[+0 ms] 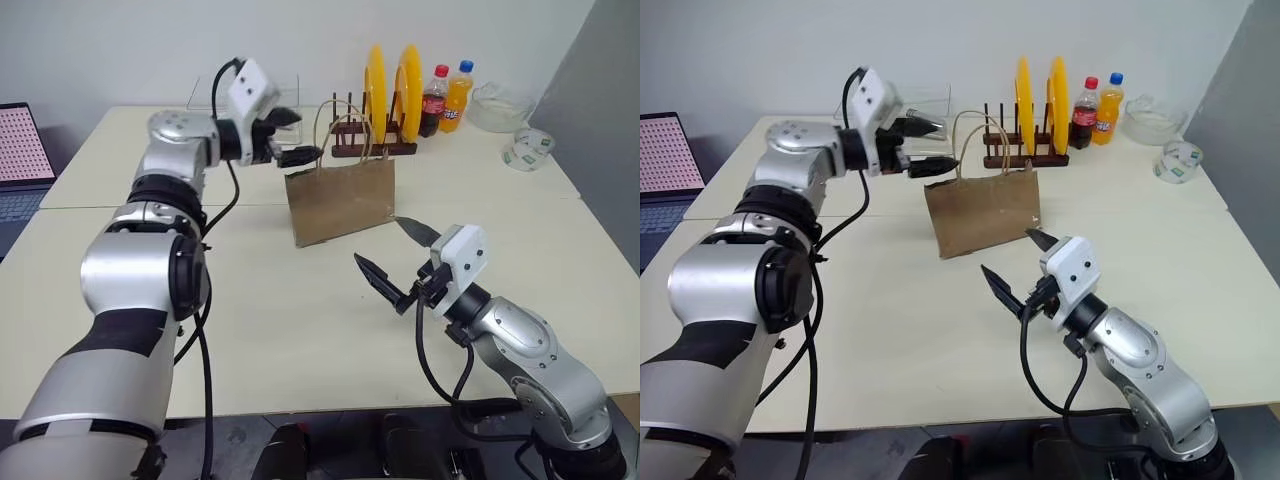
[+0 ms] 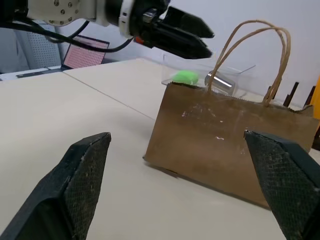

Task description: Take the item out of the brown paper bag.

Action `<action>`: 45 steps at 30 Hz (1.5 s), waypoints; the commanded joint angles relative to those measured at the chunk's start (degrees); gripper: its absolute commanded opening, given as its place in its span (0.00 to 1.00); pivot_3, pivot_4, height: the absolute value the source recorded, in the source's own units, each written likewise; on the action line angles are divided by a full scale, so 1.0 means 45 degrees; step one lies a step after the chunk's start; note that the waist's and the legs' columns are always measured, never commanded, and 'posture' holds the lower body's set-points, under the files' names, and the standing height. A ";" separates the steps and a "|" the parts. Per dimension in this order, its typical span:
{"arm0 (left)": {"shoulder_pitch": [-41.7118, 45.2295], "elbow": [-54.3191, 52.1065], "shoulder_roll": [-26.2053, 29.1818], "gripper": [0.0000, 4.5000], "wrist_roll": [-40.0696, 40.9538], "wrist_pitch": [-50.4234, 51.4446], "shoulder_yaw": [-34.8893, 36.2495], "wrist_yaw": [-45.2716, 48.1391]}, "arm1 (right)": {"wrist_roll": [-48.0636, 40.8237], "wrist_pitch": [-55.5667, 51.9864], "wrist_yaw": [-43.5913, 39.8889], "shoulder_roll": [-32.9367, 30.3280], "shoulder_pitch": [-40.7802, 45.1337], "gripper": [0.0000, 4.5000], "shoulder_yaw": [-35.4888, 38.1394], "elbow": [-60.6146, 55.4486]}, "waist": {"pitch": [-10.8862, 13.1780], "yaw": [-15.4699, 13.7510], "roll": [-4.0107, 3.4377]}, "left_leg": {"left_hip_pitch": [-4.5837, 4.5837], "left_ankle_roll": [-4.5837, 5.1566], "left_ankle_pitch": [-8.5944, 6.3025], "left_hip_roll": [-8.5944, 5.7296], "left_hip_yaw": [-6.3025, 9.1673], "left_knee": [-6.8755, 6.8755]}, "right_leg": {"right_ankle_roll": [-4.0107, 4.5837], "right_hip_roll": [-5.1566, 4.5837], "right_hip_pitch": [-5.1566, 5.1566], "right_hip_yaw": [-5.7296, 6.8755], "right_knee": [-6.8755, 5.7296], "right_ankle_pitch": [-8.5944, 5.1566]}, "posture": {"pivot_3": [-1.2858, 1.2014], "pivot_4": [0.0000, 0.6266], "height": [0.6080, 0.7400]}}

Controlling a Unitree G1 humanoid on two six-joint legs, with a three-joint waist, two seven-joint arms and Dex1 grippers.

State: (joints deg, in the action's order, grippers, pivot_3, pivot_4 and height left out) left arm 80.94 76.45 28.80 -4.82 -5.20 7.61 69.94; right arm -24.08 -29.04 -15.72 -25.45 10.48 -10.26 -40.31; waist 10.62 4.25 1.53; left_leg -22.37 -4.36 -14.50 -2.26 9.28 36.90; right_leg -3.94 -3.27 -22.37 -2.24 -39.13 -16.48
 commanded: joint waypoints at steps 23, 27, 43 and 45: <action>-1.4804 -2.0813 -0.1573 0.96 0.5011 0.7578 -0.0841 -0.4813 | -0.1047 -0.0693 -0.1860 -0.0598 0.1201 0.01 0.1961 -0.0109 | -0.0022 -0.0527 -0.0035 | 0.0094 0.0002 -0.0004 0.0010 -0.0024 0.0004 | 0.0007 -0.0010 0.0074 -0.0041 0.0015 0.0008 | 0.52 0.24 1.00; -1.4624 -1.9731 -0.1760 0.96 0.4599 0.6866 -0.1699 -0.5101 | -0.0852 -0.0904 -0.1806 -0.0748 0.1313 0.01 0.1836 -0.0222 | -0.0025 -0.0535 -0.0039 | 0.0091 0.0002 -0.0005 0.0012 -0.0023 -0.0011 | 0.0008 -0.0010 0.0066 -0.0039 0.0018 0.0008 | 0.52 0.24 1.00; -1.2026 -1.4007 -0.2710 0.96 0.2837 0.3170 -0.2652 -0.6776 | -0.1176 -0.2682 -0.1882 -0.1828 0.0395 0.01 0.1508 -0.2143 | -0.0026 -0.0542 -0.0042 | 0.0085 0.0002 -0.0005 0.0006 -0.0022 -0.0011 | 0.0007 -0.0010 0.0066 -0.0035 0.0029 0.0008 | 0.52 0.24 1.00; -1.1356 -1.2821 -0.2633 0.96 0.2729 0.2588 -0.2557 -0.6716 | -0.1145 -0.2821 -0.1920 -0.1948 0.0318 0.01 0.1508 -0.2271 | -0.0026 -0.0548 -0.0042 | 0.0084 0.0003 -0.0005 0.0006 -0.0022 -0.0011 | 0.0007 -0.0010 0.0066 -0.0033 0.0030 0.0008 | 0.52 0.24 1.00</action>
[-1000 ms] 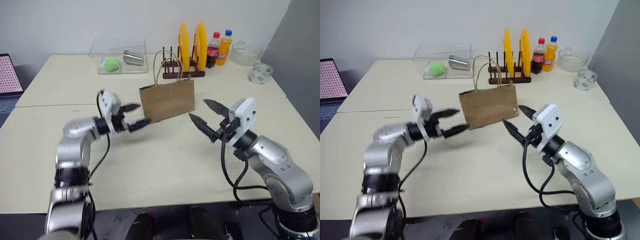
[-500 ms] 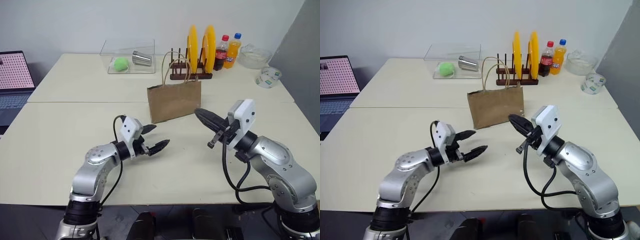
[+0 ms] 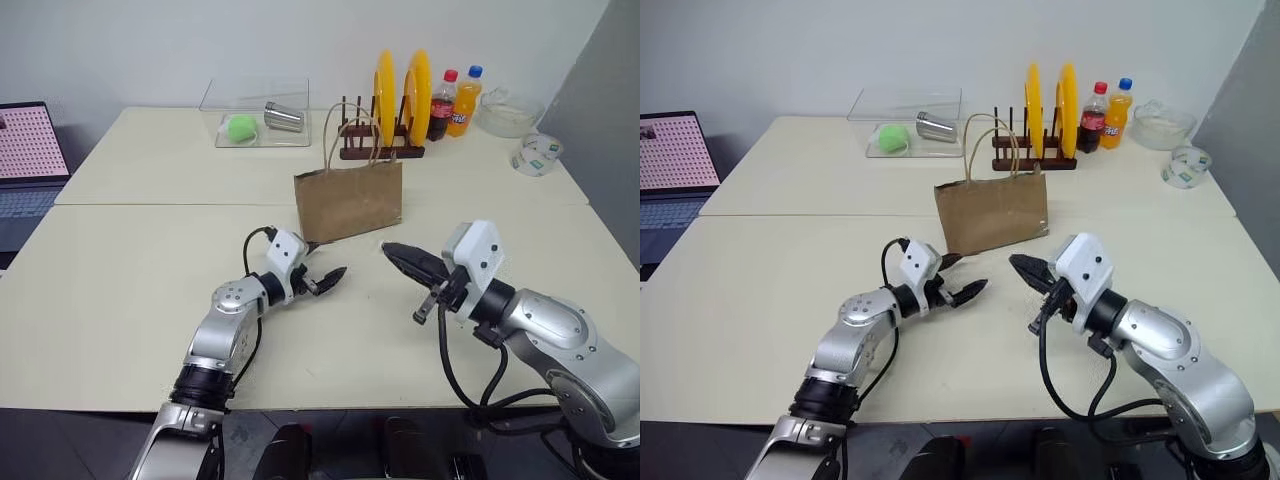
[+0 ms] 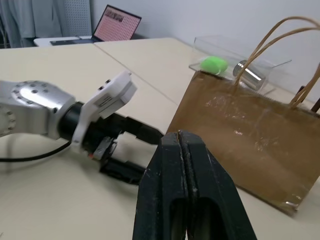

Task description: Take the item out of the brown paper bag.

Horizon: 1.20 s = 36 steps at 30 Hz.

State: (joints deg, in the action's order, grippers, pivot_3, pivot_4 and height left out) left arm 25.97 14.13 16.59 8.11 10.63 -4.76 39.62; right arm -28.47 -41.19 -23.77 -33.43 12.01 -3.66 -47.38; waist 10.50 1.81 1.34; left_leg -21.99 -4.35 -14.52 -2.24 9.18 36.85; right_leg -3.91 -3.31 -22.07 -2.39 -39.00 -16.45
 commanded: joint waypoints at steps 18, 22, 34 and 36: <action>0.4624 0.7689 0.0689 0.96 -0.0112 -0.5122 0.0788 0.1777 | 0.0279 -0.0237 -0.0259 -0.0472 0.0361 0.01 0.0199 -0.0486 | 0.0001 0.0047 0.0002 | -0.0012 0.0001 0.0000 -0.0005 0.0003 0.0000 | -0.0005 0.0000 -0.0006 0.0008 0.0003 -0.0002 | 0.52 0.24 1.00; 0.1707 0.2266 0.1223 0.96 0.1317 -0.3130 0.0719 0.3198 | 0.1438 0.0428 -0.0350 -0.0678 0.1999 0.01 -0.0079 0.1230 | -0.0004 0.0276 -0.0009 | -0.0009 -0.0001 0.0000 0.0000 -0.0007 -0.0016 | -0.0001 -0.0002 -0.0021 -0.0021 -0.0002 0.0000 | 0.52 0.24 1.00; -0.2192 -0.7663 0.2651 0.98 0.2625 0.2389 0.1591 0.0570 | 0.5763 0.5196 -0.1597 -0.0457 0.8017 0.00 -0.1841 1.1587 | 0.0006 0.0229 -0.0021 | -0.0007 -0.0001 0.0002 0.0003 -0.0014 -0.0028 | 0.0001 0.0000 -0.0024 -0.0016 0.0008 0.0000 | 0.52 0.24 1.00; -0.2154 -0.7949 0.2774 0.98 0.2444 0.2328 0.1684 0.0346 | 0.6213 0.6244 -0.1904 -0.0193 0.9014 0.00 -0.2064 1.3563 | 0.0011 0.0243 -0.0027 | -0.0009 -0.0001 0.0001 0.0003 -0.0025 -0.0027 | 0.0001 -0.0002 -0.0033 -0.0021 0.0010 0.0001 | 0.52 0.24 1.00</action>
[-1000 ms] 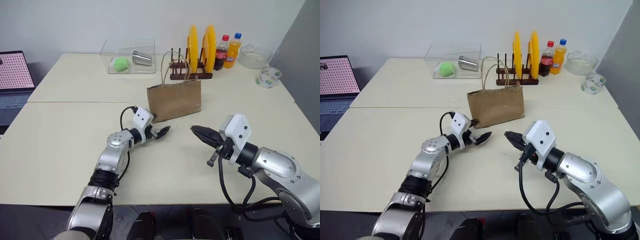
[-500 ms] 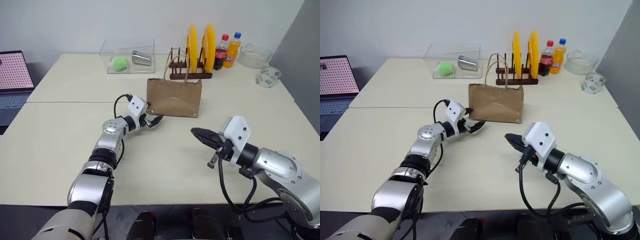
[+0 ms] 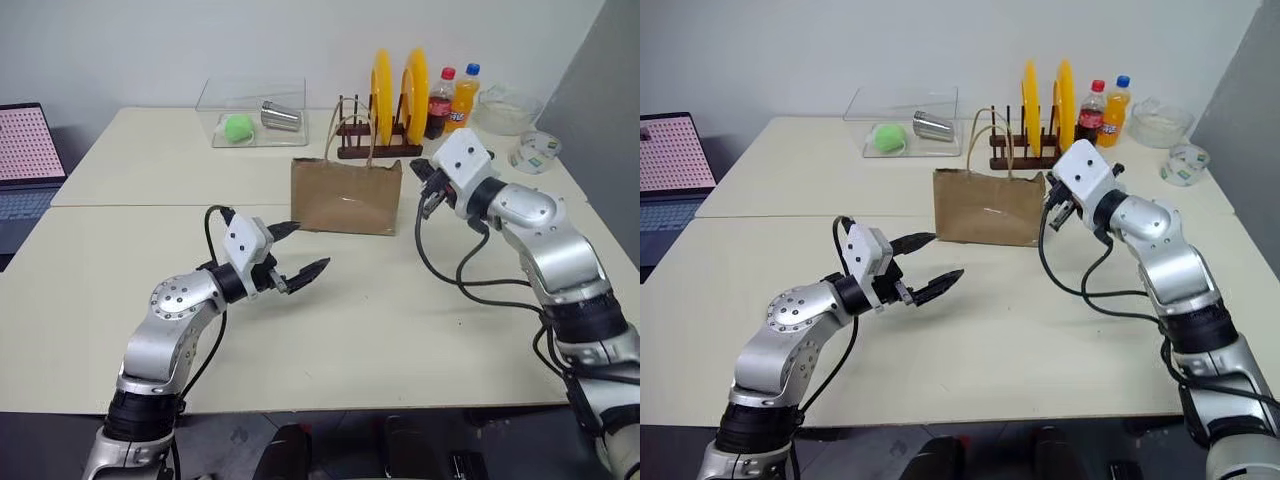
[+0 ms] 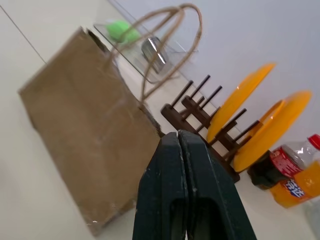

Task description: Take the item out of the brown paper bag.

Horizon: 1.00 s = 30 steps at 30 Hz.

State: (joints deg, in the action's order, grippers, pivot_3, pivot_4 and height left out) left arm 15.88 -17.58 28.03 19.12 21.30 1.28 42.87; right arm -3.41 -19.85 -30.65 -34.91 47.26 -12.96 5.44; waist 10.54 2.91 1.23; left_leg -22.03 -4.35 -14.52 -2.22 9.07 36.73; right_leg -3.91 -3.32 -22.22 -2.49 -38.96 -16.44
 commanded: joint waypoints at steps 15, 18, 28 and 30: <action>0.0579 -0.1104 0.0570 0.98 0.0593 0.0101 0.1246 -0.0900 | 0.4389 0.6249 0.0317 0.3096 0.7596 0.00 -0.1310 1.5308 | 0.0011 0.0182 -0.0019 | 0.0004 -0.0023 0.0013 0.0005 -0.0031 -0.0097 | 0.0019 -0.0001 -0.0042 -0.0023 0.0023 0.0004 | 0.52 0.24 1.00; 0.0241 -0.1337 0.0797 0.98 0.0709 0.0195 0.1326 -0.0804 | 0.3912 0.6780 -0.1127 0.3424 0.7624 0.00 -0.0746 1.5262 | 0.0013 0.0205 -0.0023 | 0.0007 -0.0020 0.0012 0.0005 -0.0031 -0.0101 | 0.0019 -0.0001 -0.0046 -0.0024 0.0016 0.0004 | 0.52 0.24 1.00; -0.1006 -0.0696 0.1792 0.98 0.0431 -0.0735 0.1543 0.0024 | 0.2874 0.8007 -0.7516 0.3218 0.6656 0.00 -0.0114 1.3835 | 0.0018 0.0390 -0.0033 | 0.0021 -0.0009 0.0005 0.0008 -0.0020 -0.0107 | 0.0019 0.0002 -0.0042 -0.0017 0.0004 0.0004 | 0.52 0.24 1.00; -0.1139 -0.0615 0.1924 0.98 0.0400 -0.0936 0.1515 0.0205 | 0.3093 0.8090 -0.7985 0.2979 0.6244 0.00 -0.0360 1.3413 | 0.0018 0.0387 -0.0033 | 0.0021 -0.0009 0.0005 0.0007 -0.0015 -0.0106 | 0.0019 0.0001 -0.0036 -0.0014 0.0006 0.0004 | 0.52 0.24 1.00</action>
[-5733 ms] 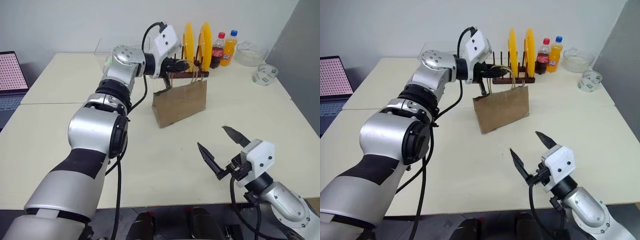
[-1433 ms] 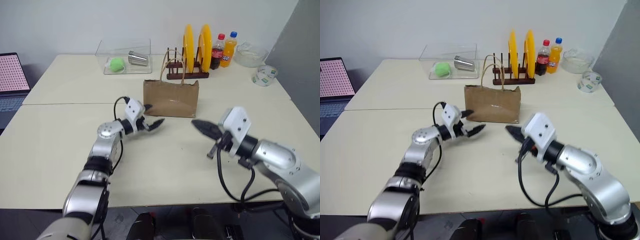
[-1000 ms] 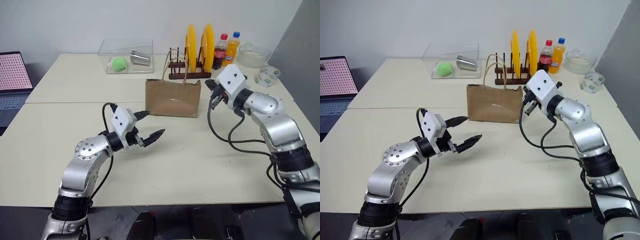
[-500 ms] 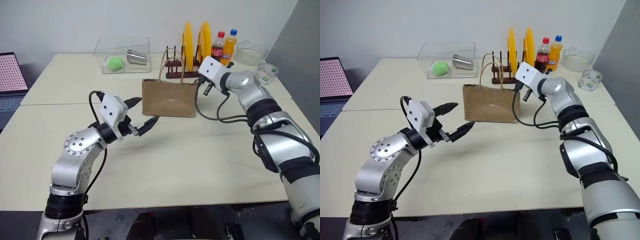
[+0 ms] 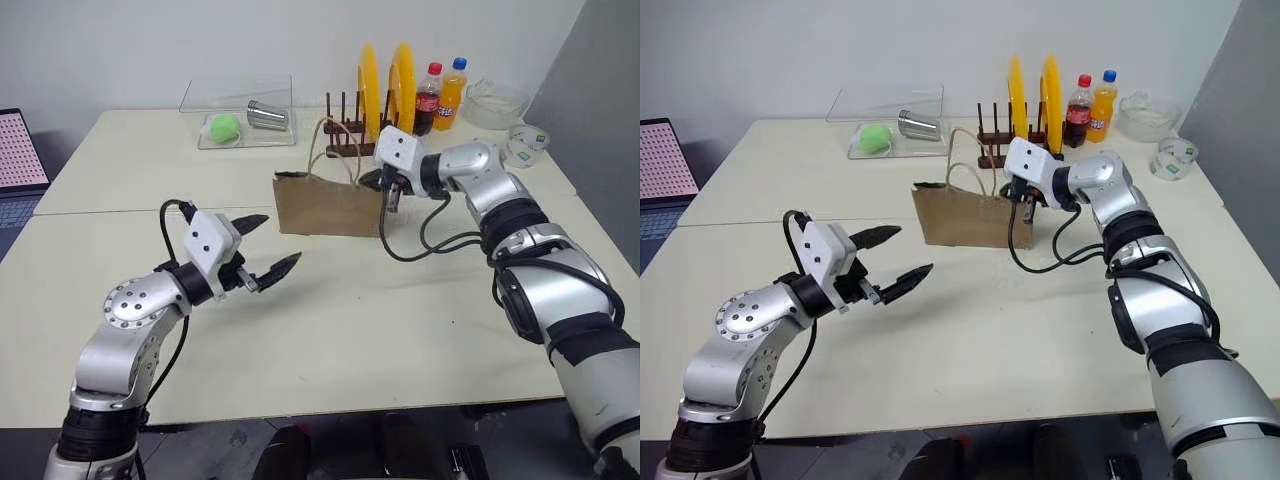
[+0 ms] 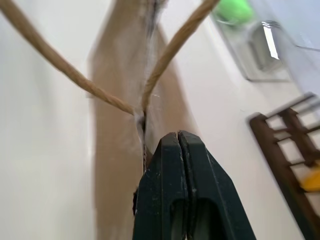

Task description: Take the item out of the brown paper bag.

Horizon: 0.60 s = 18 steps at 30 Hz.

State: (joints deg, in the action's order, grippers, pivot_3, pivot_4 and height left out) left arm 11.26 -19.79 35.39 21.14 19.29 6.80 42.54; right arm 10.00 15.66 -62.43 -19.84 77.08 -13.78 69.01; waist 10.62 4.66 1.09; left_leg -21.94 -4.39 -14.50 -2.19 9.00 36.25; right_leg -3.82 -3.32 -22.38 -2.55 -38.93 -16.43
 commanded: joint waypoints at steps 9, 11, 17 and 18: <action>-0.0073 0.0549 0.0817 0.98 -0.0111 -0.1922 0.0476 0.1233 | -0.0489 -0.0743 -0.2697 -0.1308 -0.2635 0.00 -0.0193 -0.4190 | 0.0000 -0.0022 -0.0001 | 0.0003 0.0000 0.0000 0.0001 0.0004 -0.0001 | 0.0000 -0.0001 0.0003 0.0004 0.0002 0.0000 | 0.52 0.24 1.00; 0.0104 0.0735 0.0850 0.98 -0.0026 -0.2140 0.0527 0.1346 | -0.0839 -0.1263 -0.2938 -0.1467 -0.3131 0.00 -0.0019 -0.5449 | 0.0000 -0.0026 -0.0001 | 0.0002 0.0000 0.0000 0.0001 0.0002 0.0000 | 0.0000 -0.0003 0.0005 0.0000 0.0004 0.0000 | 0.52 0.24 1.00; 0.0906 0.1419 0.1108 0.98 -0.0103 -0.3206 0.0134 0.2558 | -0.2122 -0.3368 -0.3127 -0.2410 -0.5185 0.00 0.0575 -1.0624 | 0.0001 -0.0100 -0.0002 | -0.0001 0.0000 0.0000 0.0002 0.0011 0.0002 | -0.0001 -0.0004 0.0004 0.0007 0.0001 0.0000 | 0.52 0.24 1.00; 0.1012 0.1539 0.1148 0.98 -0.0164 -0.3439 0.0033 0.2795 | -0.2310 -0.3734 -0.3066 -0.2569 -0.5477 0.00 0.0665 -1.1372 | 0.0001 -0.0144 -0.0002 | -0.0006 0.0000 0.0000 0.0001 0.0016 0.0001 | 0.0000 -0.0004 0.0003 0.0012 0.0003 0.0000 | 0.52 0.24 1.00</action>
State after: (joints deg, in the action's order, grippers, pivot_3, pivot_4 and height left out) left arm 14.95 -12.75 39.77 20.30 6.37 6.90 53.23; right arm 2.15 1.23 -76.37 -30.36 52.51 -12.95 24.15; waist 10.63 4.01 1.08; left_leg -21.97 -4.39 -14.50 -2.19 9.08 36.25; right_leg -3.82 -3.33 -22.37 -2.49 -38.90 -16.43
